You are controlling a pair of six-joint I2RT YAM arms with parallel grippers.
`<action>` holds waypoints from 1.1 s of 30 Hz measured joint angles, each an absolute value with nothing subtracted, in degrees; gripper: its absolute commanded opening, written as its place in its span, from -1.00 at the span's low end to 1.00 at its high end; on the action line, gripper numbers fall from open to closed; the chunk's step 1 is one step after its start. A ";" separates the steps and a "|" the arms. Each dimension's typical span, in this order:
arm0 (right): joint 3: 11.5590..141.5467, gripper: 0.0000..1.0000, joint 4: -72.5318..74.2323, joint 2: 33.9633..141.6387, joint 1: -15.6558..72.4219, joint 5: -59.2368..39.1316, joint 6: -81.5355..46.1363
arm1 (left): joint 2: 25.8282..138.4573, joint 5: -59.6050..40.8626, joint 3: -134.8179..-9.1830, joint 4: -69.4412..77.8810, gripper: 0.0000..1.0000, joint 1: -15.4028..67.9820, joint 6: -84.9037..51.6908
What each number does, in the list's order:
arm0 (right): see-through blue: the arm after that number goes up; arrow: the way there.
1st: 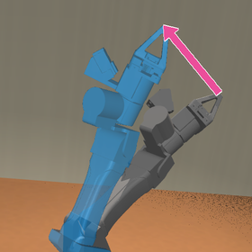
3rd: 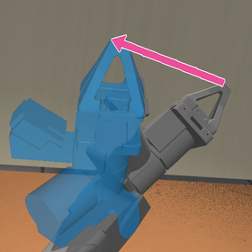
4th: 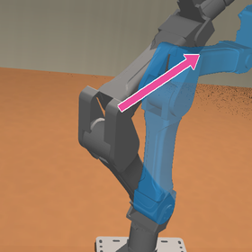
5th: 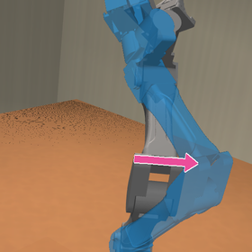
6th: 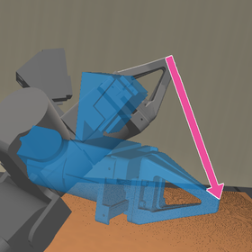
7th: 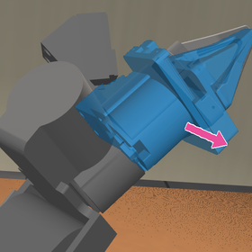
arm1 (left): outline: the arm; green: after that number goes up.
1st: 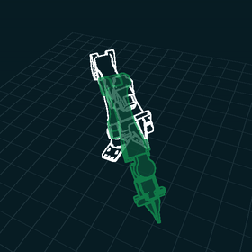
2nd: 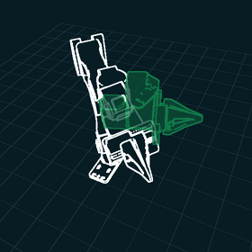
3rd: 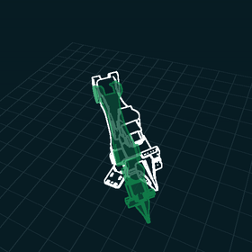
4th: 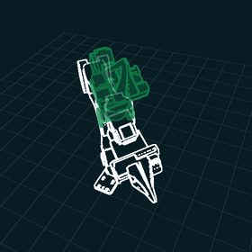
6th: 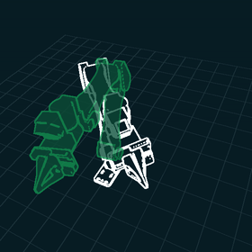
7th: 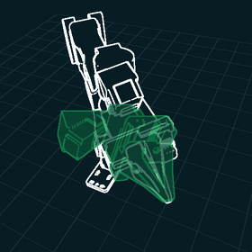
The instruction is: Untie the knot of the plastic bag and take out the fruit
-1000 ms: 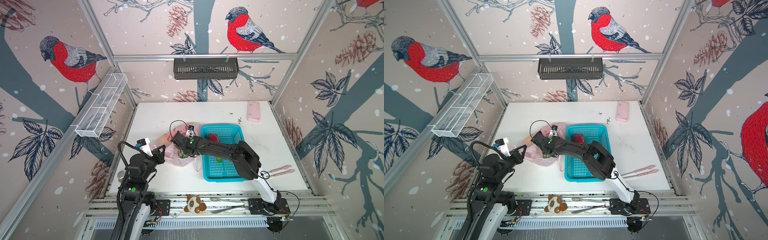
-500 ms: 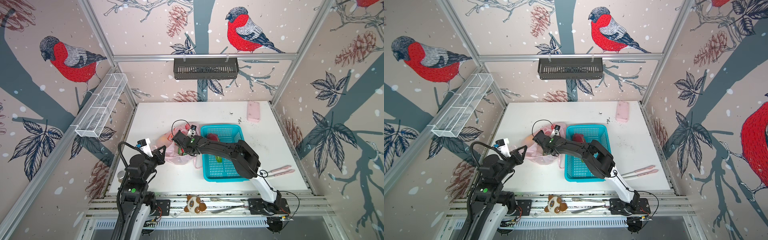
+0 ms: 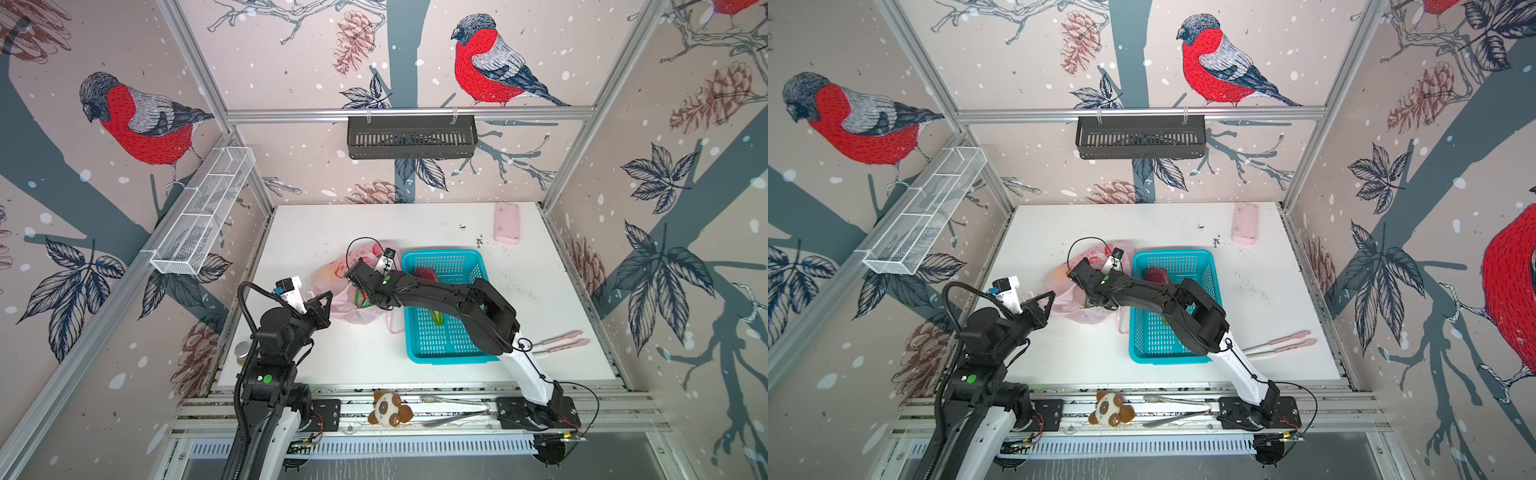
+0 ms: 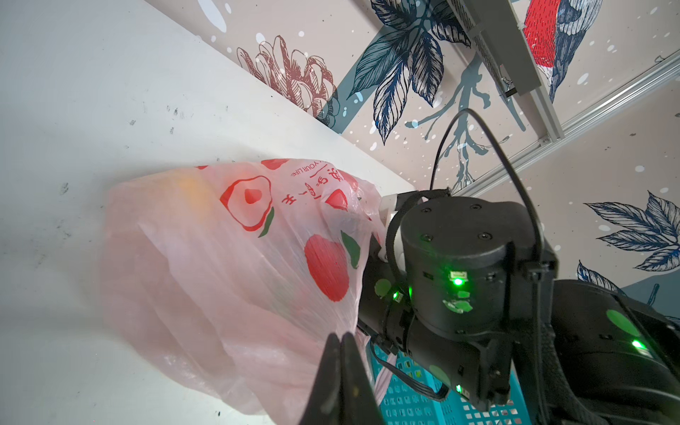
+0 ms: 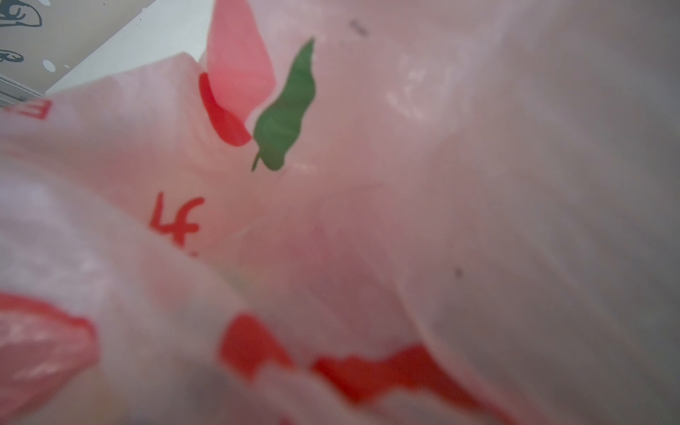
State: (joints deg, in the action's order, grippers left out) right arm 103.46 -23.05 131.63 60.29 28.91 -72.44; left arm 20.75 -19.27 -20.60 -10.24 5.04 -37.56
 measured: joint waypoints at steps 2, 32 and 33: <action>103.31 0.72 -22.65 131.63 60.29 28.97 -72.44 | 20.75 -19.27 -20.60 -10.22 -1.00 5.04 -37.58; 94.54 0.01 -19.70 125.10 60.71 25.50 -70.30 | 21.85 -18.76 -20.60 -10.15 -1.00 5.04 -37.50; 94.35 0.00 -19.99 124.79 60.77 25.28 -70.24 | 21.89 -18.74 -20.60 -10.17 -1.00 5.04 -37.47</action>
